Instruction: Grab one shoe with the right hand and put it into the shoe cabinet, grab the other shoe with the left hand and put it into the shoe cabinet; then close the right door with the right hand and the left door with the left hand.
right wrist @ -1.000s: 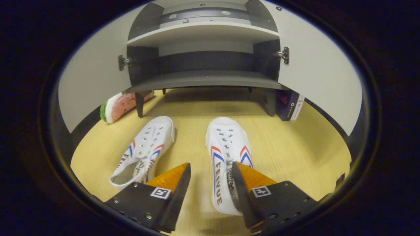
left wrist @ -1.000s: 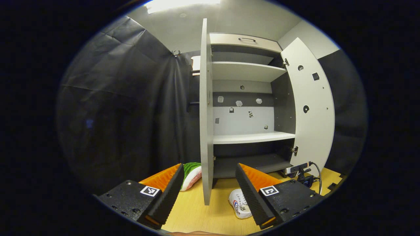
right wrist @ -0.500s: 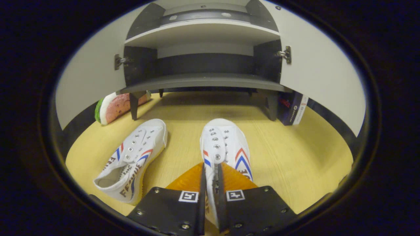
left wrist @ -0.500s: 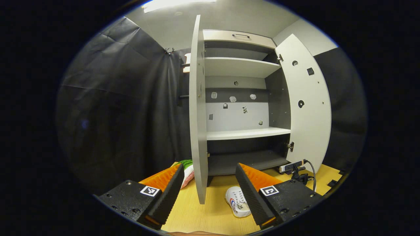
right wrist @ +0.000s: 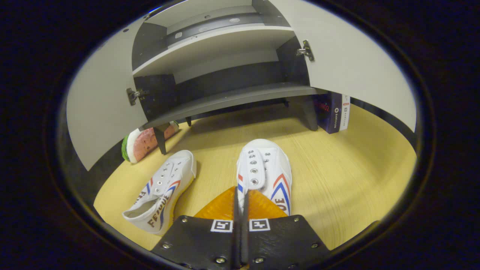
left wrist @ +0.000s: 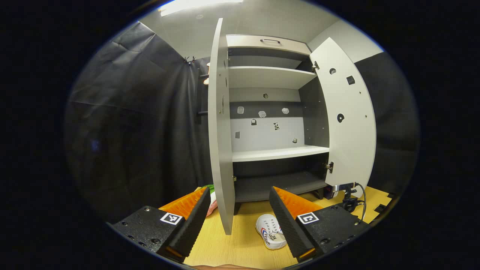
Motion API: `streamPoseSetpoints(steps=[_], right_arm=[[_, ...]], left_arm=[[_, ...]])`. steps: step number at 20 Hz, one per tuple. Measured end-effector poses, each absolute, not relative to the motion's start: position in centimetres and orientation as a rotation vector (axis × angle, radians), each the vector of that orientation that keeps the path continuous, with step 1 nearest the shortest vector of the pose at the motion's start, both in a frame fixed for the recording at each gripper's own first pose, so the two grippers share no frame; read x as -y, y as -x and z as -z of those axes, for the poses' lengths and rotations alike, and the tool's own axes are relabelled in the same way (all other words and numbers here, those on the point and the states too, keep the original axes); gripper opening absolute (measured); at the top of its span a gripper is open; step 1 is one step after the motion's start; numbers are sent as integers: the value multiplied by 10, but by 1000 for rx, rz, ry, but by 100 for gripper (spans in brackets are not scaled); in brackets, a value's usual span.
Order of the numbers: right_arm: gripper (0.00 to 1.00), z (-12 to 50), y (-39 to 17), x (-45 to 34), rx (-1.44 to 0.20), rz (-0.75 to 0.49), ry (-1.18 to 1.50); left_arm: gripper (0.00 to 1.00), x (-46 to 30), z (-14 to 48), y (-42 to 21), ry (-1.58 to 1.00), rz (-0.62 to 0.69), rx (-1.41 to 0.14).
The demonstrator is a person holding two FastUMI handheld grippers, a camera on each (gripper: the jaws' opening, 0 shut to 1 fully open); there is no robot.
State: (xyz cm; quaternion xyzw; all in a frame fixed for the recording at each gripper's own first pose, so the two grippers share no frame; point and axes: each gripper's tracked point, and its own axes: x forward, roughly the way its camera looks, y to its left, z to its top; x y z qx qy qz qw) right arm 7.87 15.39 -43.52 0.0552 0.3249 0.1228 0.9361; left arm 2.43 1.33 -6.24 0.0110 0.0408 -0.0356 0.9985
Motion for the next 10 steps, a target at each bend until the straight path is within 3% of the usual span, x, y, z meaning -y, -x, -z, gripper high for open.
streamPoseSetpoints(steps=[10], right_arm=[[1, 289, -57, -152, -365, -280, -83]], left_arm=[[95, 5, 60, -16, -14, 137, -34]])
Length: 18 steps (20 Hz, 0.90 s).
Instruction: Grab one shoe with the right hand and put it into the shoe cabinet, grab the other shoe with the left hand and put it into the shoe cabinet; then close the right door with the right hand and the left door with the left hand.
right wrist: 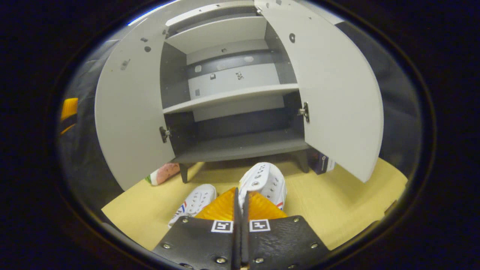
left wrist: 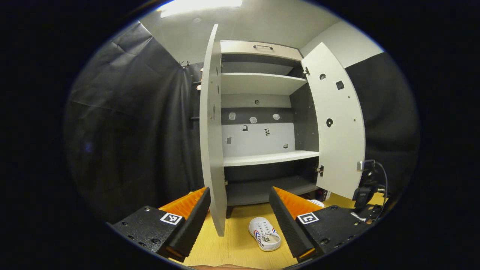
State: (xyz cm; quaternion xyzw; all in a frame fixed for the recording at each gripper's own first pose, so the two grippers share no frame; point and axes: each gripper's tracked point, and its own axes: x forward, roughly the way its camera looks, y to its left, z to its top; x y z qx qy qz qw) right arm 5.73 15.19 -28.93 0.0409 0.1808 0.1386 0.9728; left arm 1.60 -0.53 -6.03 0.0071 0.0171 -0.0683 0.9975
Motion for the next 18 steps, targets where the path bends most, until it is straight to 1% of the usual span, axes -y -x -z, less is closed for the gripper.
streamPoseSetpoints(steps=[5, 10, 14, 18], right_arm=[[1, 194, -62, -157, -203, -302, 4], [1, 104, -87, -166, -94, -334, 43], [1, 46, -126, -173, -39, -342, 92], [2, 10, -188, -186, -43, -344, 149]], left_arm=[[95, 20, 63, -21, -5, 169, -26], [95, 40, 47, -41, 20, 182, 18], [95, 48, 47, -64, 4, 183, 4], [95, 48, 46, -88, 12, 172, -12]])
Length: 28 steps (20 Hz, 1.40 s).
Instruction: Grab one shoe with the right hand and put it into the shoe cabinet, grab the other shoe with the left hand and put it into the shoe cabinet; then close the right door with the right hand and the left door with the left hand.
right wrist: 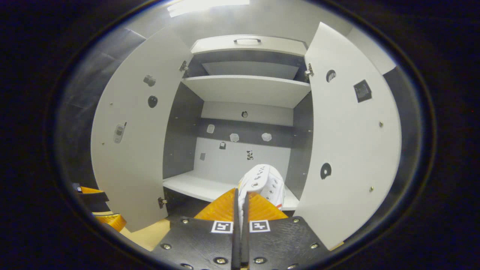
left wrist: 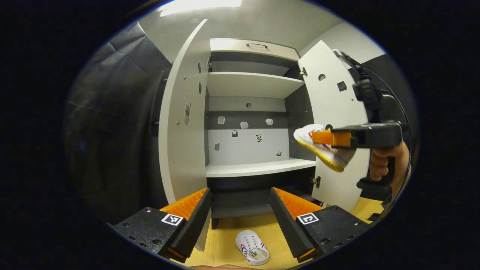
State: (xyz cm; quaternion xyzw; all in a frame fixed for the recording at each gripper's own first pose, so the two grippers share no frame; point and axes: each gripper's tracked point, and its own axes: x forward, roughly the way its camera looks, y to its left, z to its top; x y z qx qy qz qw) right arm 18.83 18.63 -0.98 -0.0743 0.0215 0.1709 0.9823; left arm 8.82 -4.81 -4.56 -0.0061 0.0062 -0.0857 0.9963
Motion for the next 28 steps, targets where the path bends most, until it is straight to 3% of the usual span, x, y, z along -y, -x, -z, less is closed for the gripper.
streamPoseSetpoints(steps=[5, 12, 19, 21, 24, 25, 26, 28], right_arm=[[2, 11, -281, -214, -111, -390, 135], [1, 83, -403, -223, -225, -369, 254], [2, 126, -452, -208, -284, -305, 318], [20, 113, -448, -202, -217, -283, 308], [79, 74, -404, -208, -112, -317, 263], [80, 62, -385, -208, -91, -324, 244], [100, 58, -372, -206, -81, -319, 223], [98, 38, -332, -204, -64, -322, 177]], left_arm=[[95, 53, 40, -123, 58, 190, -19], [95, 69, 61, -148, 80, 259, -82], [96, 65, 84, -161, 66, 223, -140], [96, 69, 90, -160, 78, 227, -161], [95, 69, 93, -150, 74, 223, -171], [95, 67, 94, -147, 73, 218, -170], [95, 66, 95, -144, 75, 211, -173], [95, 64, 98, -133, 82, 207, -179]])
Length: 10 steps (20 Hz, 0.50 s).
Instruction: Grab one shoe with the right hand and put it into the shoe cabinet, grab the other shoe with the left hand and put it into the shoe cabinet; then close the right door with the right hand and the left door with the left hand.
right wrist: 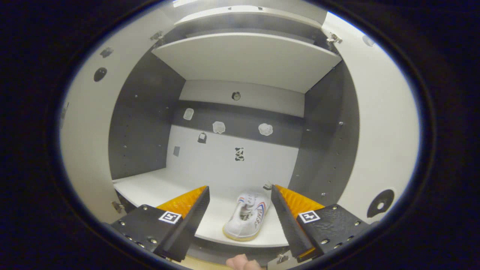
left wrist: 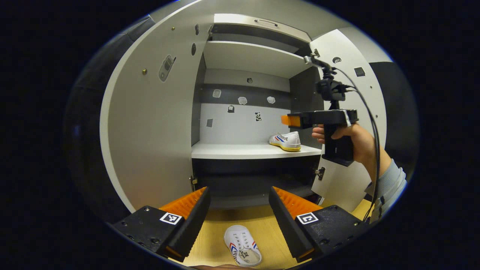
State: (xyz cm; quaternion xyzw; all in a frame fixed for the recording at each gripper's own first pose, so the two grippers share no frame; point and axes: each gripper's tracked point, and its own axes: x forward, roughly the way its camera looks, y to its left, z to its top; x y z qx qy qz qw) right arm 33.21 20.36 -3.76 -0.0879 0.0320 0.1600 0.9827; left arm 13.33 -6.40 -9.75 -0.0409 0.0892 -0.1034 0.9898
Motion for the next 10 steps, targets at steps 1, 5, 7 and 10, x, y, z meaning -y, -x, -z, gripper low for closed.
streamPoseSetpoints(steps=[1, 5, 7, 10], right_arm=[[98, 27, -314, -203, -41, -322, 151], [98, 5, -233, -182, 12, -274, 105], [98, 2, -191, -172, 26, -259, 81], [97, -3, -131, -157, 42, -247, 106]], left_arm=[[97, 63, 98, -128, 95, 214, -170], [96, 57, 100, -106, 113, 219, -148], [95, 48, 98, -98, 105, 194, -142], [95, 43, 106, -88, 120, 190, -158]])
